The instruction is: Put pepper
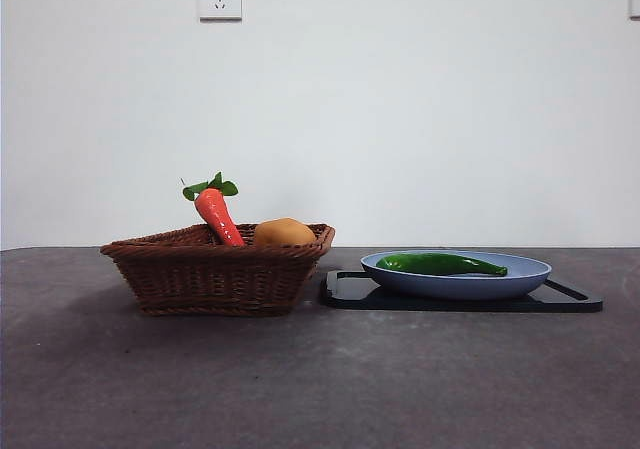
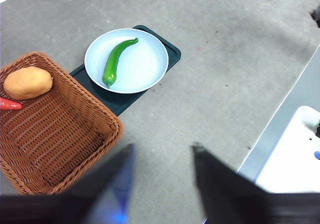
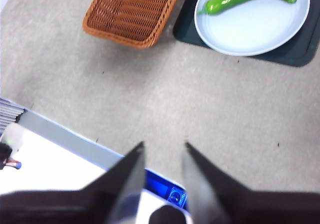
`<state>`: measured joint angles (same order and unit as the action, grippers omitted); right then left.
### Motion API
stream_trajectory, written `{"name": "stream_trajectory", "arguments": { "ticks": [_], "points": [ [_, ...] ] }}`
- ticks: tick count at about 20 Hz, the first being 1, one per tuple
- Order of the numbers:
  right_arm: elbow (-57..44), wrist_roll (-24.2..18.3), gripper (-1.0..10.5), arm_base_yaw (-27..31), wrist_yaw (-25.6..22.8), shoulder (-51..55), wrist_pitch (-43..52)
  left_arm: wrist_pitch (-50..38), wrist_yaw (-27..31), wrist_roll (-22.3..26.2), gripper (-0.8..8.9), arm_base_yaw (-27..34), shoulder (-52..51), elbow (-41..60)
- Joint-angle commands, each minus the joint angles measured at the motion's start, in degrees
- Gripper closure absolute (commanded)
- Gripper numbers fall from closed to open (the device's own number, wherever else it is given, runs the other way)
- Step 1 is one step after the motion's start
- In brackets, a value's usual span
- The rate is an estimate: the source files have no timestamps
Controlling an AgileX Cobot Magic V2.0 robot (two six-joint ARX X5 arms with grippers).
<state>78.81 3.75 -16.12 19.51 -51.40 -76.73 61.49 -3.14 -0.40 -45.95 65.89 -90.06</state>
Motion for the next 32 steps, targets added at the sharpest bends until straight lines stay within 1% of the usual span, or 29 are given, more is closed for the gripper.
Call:
{"name": "stream_trajectory", "arguments": {
  "ticks": [1,3,15,16,17,18,19,20,21,22,24,27,29,31,32],
  "points": [
    [1.16,-2.69,9.4,-0.24,0.04,-0.24,-0.33,-0.15,0.11,0.66,7.98,-0.46,0.35,-1.11],
    [1.14,-3.23,9.4,-0.24,0.04,-0.24,-0.7,-0.13,0.11,0.66,8.07,-0.46,0.35,-1.11],
    [1.14,-3.21,9.4,-0.11,-0.37,-0.33,-0.66,-0.57,0.11,0.63,8.05,-0.46,0.35,-1.11],
    [1.16,-3.21,9.4,-0.11,-0.37,-0.33,-0.63,-0.7,0.44,1.03,8.07,-0.48,0.35,-1.11],
    [1.16,-3.21,9.4,-0.11,-0.39,-0.33,-0.66,-1.44,3.02,2.97,8.05,-0.46,0.35,-1.11],
    [1.16,-3.21,9.4,-0.11,-0.39,-0.33,-0.63,-2.25,5.42,3.41,8.05,-0.11,0.35,-1.11],
    [1.16,-3.21,9.4,-0.11,-0.37,-0.33,-0.66,-2.75,6.62,3.02,8.05,0.33,0.26,-1.11],
    [1.16,-3.21,9.4,-0.11,-0.37,-0.35,-0.61,-2.78,6.43,3.06,8.05,0.83,-0.02,-1.11],
    [1.16,-3.19,9.4,-0.11,-0.37,-0.35,-0.59,-3.56,6.27,6.21,8.05,1.53,-0.22,-1.11],
    [1.16,-3.21,9.4,-0.11,-0.37,-0.33,-0.59,-4.98,6.58,9.35,8.05,2.75,-1.03,-1.11],
    [1.16,-3.21,9.4,-0.11,-0.37,-0.33,-0.59,-11.93,6.16,10.03,8.05,6.84,-3.39,-1.03],
    [1.16,-3.21,9.4,-0.11,-0.37,-0.33,-0.57,-19.69,5.68,10.56,8.05,16.48,-8.33,-0.13],
    [1.16,-3.21,9.4,-0.11,-0.37,-0.35,-0.57,-27.47,5.64,10.6,8.05,23.85,-13.16,5.01],
    [1.16,-3.21,9.4,-0.11,-0.35,-0.33,-0.57,-38.71,5.73,10.51,8.05,30.8,-20.31,15.15],
    [1.16,-3.21,9.4,-0.11,-0.37,-0.33,-0.57,-43.78,5.84,10.51,8.05,33.16,-23.5,20.28]
  ]
}}
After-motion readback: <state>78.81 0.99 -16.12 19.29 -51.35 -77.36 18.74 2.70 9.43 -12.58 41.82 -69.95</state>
